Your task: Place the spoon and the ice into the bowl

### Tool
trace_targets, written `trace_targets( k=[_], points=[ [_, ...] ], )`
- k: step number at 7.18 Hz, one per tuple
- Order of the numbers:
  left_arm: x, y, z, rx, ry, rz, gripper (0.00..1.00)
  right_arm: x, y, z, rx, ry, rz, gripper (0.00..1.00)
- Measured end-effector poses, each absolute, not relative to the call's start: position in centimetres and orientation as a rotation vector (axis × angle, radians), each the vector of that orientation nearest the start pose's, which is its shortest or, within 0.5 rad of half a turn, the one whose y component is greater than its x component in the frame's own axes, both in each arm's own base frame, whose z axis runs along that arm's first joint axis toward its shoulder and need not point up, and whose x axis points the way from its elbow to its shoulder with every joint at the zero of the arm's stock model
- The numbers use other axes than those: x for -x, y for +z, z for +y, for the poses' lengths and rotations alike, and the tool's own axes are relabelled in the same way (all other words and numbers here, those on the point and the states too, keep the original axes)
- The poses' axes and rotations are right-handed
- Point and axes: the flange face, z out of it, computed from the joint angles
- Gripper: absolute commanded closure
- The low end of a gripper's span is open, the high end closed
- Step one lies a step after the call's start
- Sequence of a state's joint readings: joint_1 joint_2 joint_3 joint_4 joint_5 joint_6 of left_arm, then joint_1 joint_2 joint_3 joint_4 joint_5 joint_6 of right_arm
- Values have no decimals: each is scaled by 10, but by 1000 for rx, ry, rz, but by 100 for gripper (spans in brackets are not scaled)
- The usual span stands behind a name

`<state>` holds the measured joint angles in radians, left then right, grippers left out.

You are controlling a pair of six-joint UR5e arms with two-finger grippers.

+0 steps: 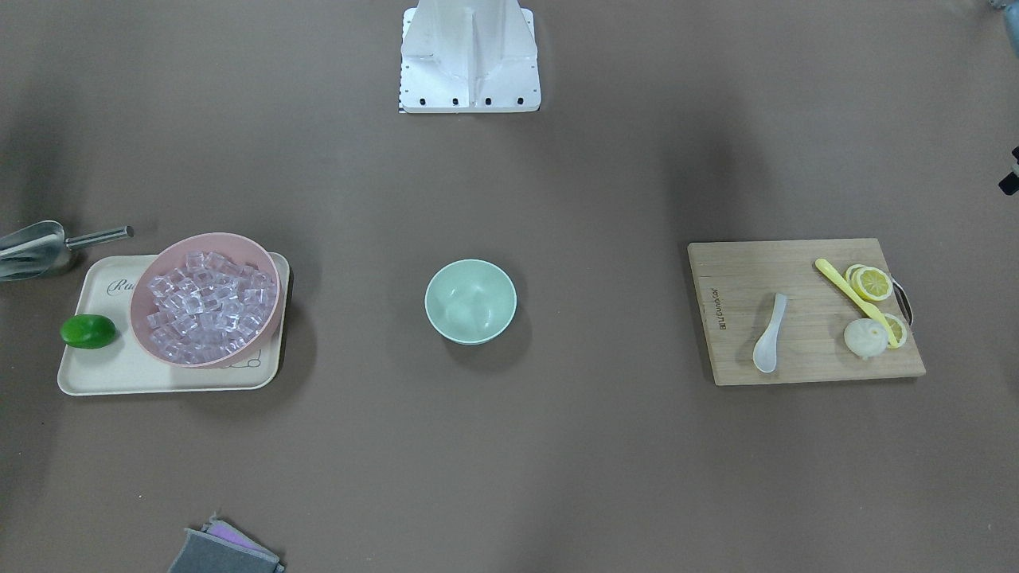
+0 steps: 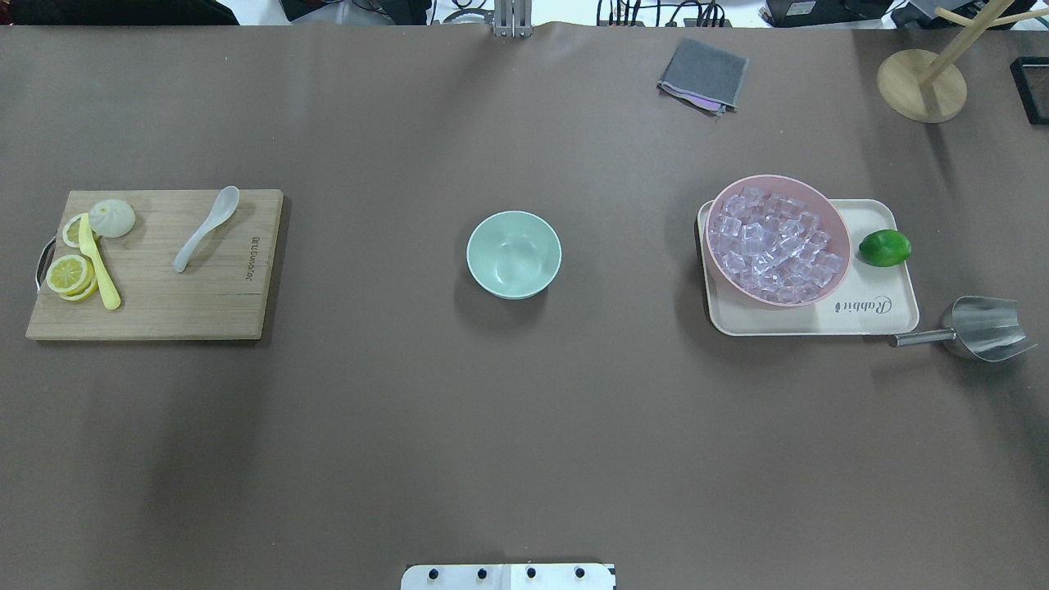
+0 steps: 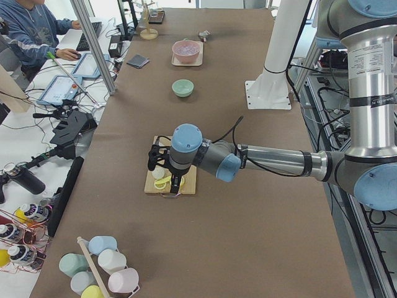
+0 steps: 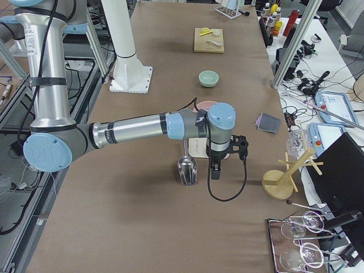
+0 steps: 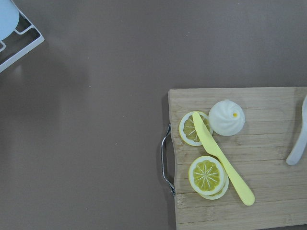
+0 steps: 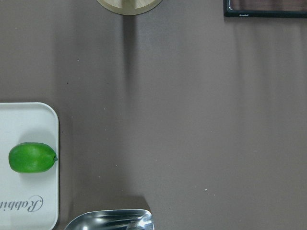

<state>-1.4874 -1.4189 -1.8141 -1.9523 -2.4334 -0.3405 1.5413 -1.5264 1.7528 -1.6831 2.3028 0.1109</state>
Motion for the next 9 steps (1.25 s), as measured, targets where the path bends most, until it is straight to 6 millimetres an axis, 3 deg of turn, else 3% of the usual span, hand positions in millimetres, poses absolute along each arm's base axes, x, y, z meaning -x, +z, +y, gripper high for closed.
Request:
trace_targets(
  k=[6,7,9],
  points=[
    [14,540,-444,-322,19,941,8,-34,526,-504,-96,0,-786,0],
    [6,533,-448,-327,40,946,3,-20,516,-505,-93,8,-790,0],
    [-14,505,-463,-346,71,965,3,25,483,-510,-113,26,-816,0]
  ],
)
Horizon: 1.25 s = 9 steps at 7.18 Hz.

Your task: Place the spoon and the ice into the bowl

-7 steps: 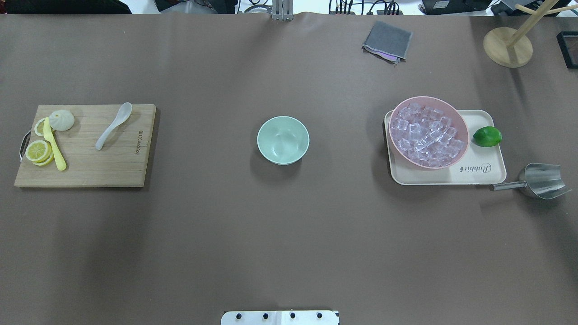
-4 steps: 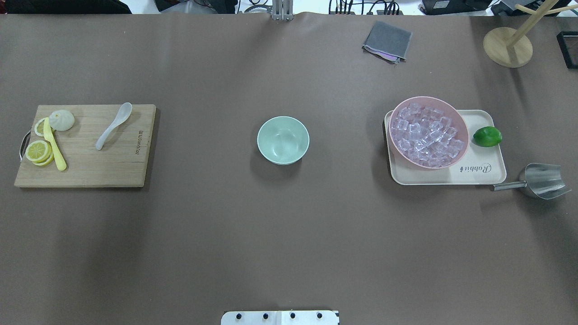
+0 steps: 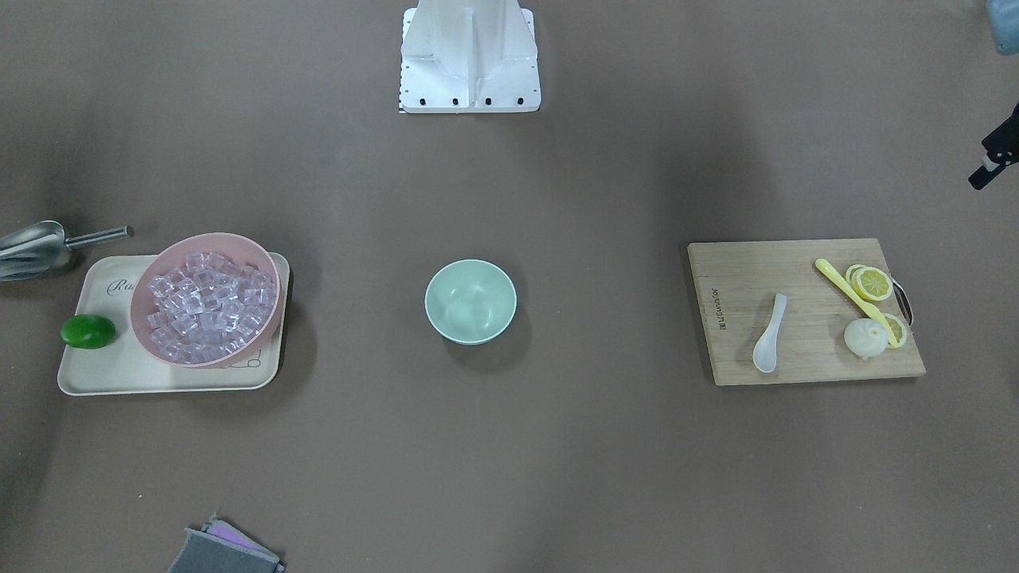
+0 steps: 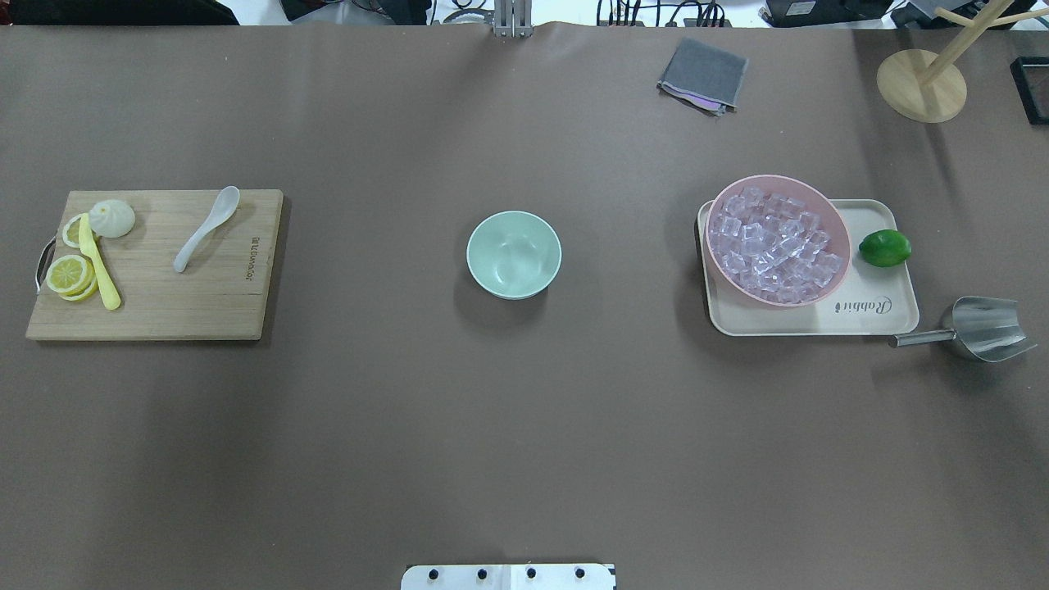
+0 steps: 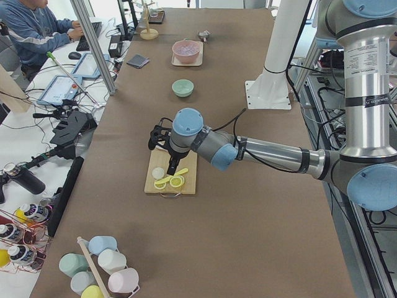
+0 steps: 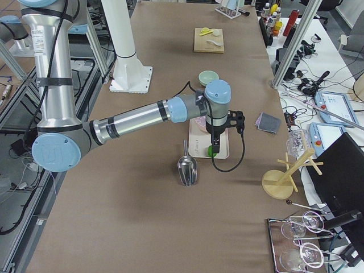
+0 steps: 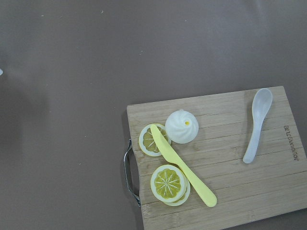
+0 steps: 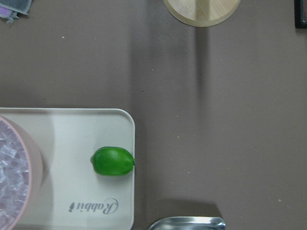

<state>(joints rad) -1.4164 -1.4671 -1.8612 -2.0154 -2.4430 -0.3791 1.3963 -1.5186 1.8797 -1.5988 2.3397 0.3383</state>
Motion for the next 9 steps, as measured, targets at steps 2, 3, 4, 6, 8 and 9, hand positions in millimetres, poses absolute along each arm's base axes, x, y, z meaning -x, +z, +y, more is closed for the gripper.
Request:
trace_targets(
  k=[2,3,4,6,8,9],
  points=[
    [-87,453,-495,-330,96,993,3,74,457,-509,-147,23,-863,0],
    [-136,436,-504,-326,114,974,3,94,446,-507,-156,30,-883,0],
    [-184,432,-509,-323,147,941,5,111,437,-505,-157,25,-897,0],
    [-251,452,-514,-304,200,865,8,151,421,-503,-162,-16,-892,0],
    [-278,481,-524,-299,265,801,15,191,405,-502,-175,-41,-865,0],
    [-286,486,-531,-297,284,789,18,202,401,-502,-176,-49,-860,1]
  ],
)
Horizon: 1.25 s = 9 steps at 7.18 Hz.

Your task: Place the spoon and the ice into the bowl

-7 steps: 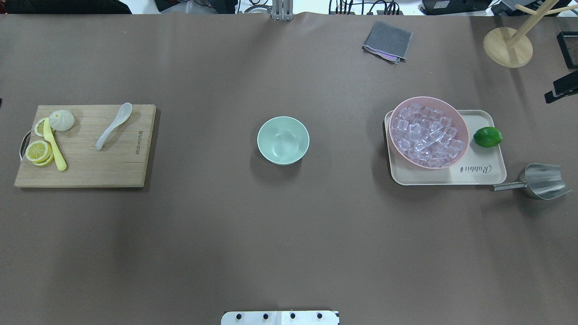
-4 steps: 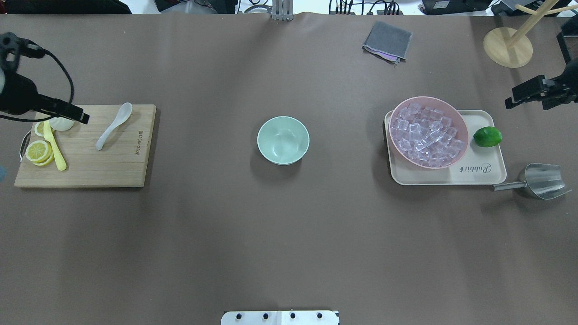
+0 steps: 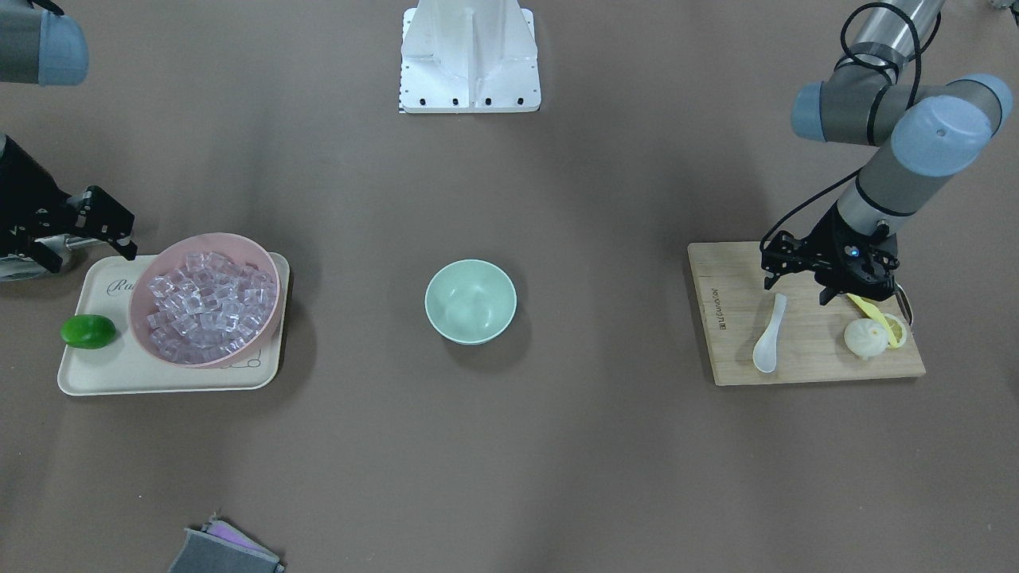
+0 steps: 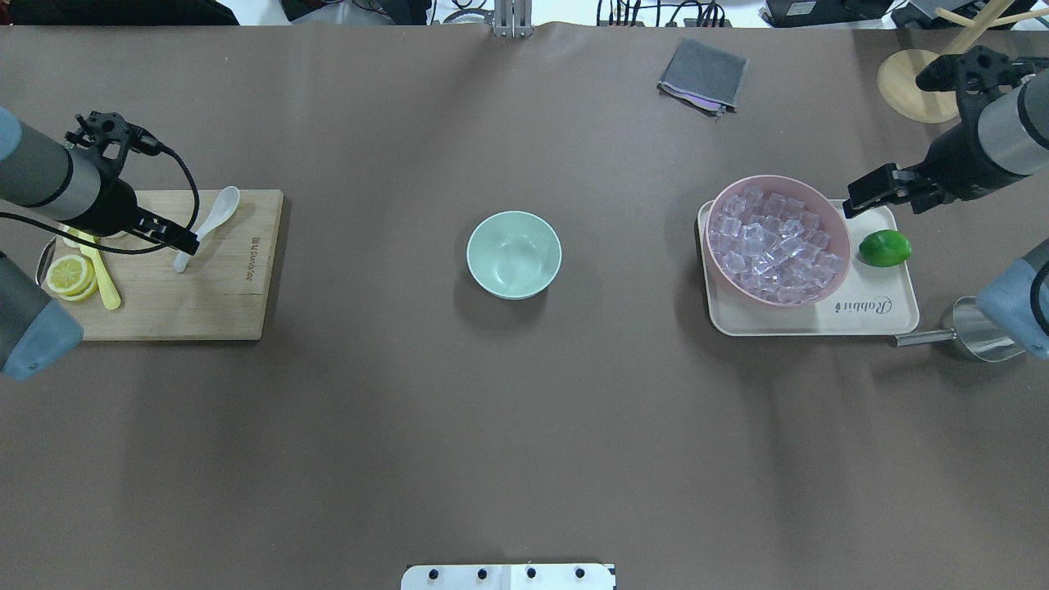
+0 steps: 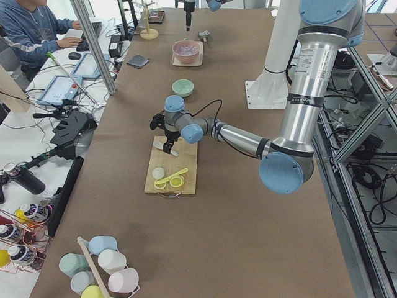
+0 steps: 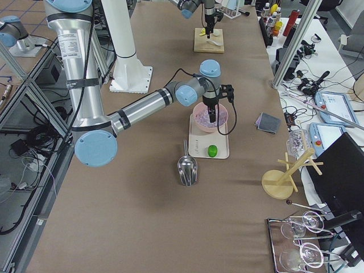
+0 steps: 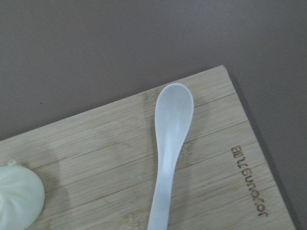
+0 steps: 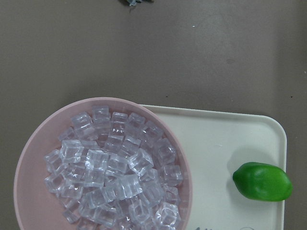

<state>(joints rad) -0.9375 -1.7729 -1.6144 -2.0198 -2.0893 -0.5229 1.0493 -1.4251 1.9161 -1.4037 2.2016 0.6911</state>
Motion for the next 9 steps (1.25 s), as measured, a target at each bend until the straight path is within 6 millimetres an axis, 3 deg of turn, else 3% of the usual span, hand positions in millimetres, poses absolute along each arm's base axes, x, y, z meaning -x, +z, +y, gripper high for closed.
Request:
trace_targets(
  k=[2,3,4,6,7,8,9],
  points=[
    [-304,491,-539,-285,306,781,23,217,391,-504,-165,-61,-856,4],
    [-311,492,-542,-279,313,779,30,221,384,-507,-154,-59,-848,5],
    [-318,490,-546,-276,319,778,46,222,380,-509,-145,-55,-841,6],
    [-325,492,-548,-269,326,775,49,223,378,-510,-140,-53,-836,6],
    [-326,496,-548,-266,335,770,61,223,377,-510,-141,-53,-837,7],
    [-327,500,-548,-269,356,764,100,222,376,-510,-142,-54,-838,8],
    [-327,501,-548,-275,375,761,100,222,375,-510,-143,-54,-839,9]
  ],
)
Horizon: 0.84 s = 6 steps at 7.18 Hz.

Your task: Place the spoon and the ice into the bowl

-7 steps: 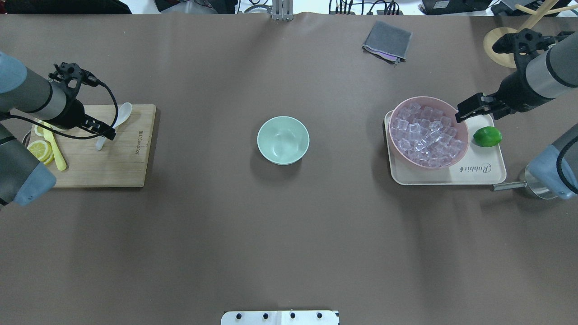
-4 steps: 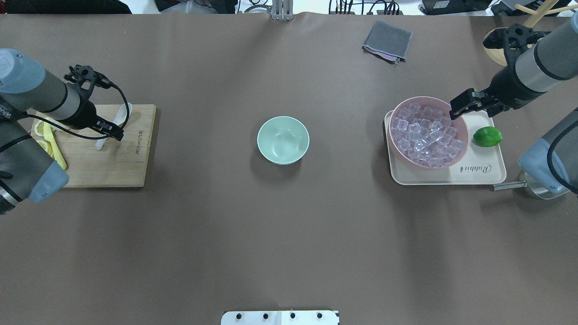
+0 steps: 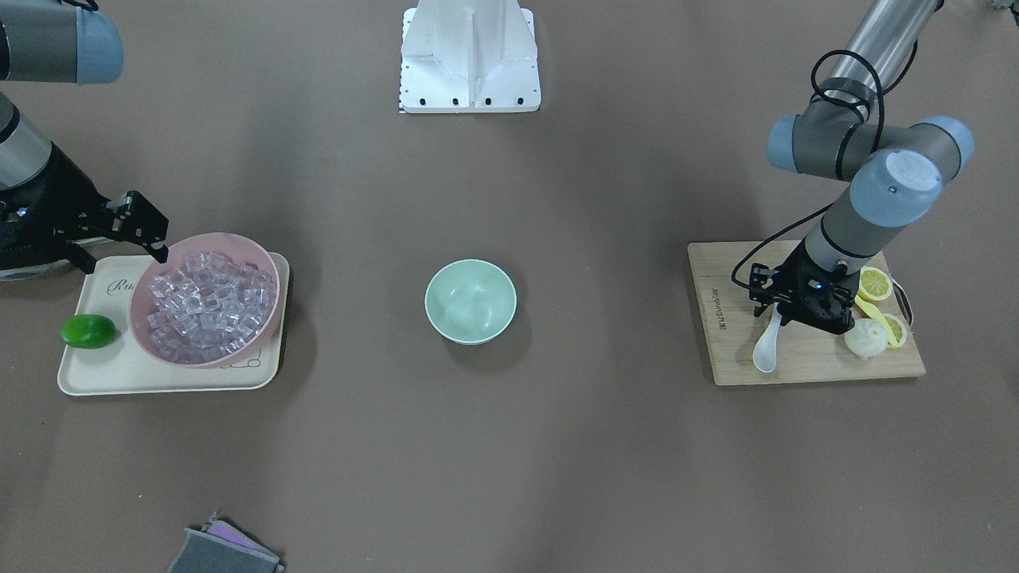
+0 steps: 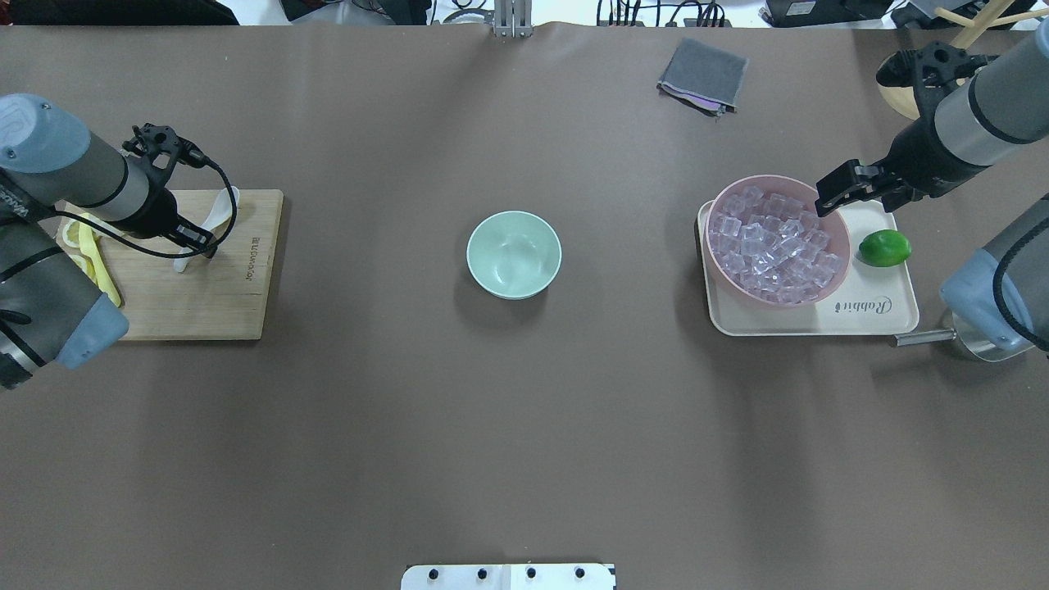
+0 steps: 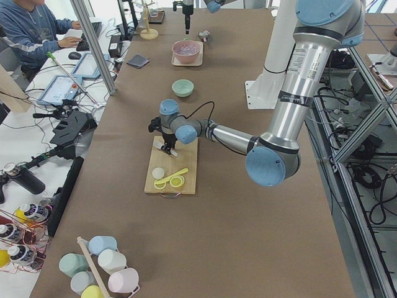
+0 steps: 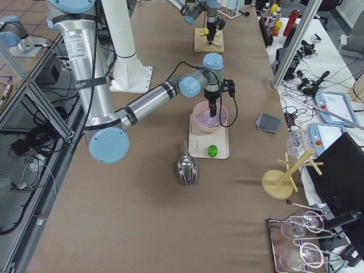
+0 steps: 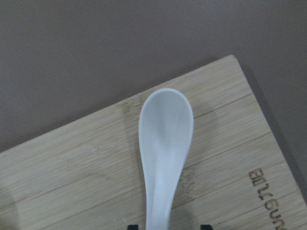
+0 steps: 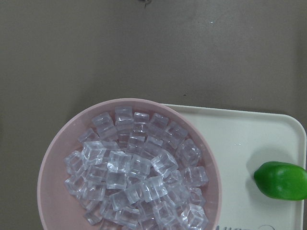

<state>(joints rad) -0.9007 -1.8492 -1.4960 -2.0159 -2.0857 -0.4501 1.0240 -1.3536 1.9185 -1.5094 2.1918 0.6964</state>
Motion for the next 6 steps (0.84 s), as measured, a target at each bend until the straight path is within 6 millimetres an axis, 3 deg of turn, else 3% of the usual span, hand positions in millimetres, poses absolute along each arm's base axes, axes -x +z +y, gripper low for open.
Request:
trace_targets(
  k=[3,4,5,6],
  points=[
    [-327,488,-549,-291,392,778,100,223,373,-511,-145,-55,-840,9],
    [-329,469,-551,-309,389,797,100,223,373,-511,-146,-55,-841,9],
    [-335,435,-554,-323,362,841,100,223,373,-512,-146,-54,-840,9],
    [-351,386,-556,-318,303,911,100,223,373,-512,-146,-54,-840,10]
  ],
)
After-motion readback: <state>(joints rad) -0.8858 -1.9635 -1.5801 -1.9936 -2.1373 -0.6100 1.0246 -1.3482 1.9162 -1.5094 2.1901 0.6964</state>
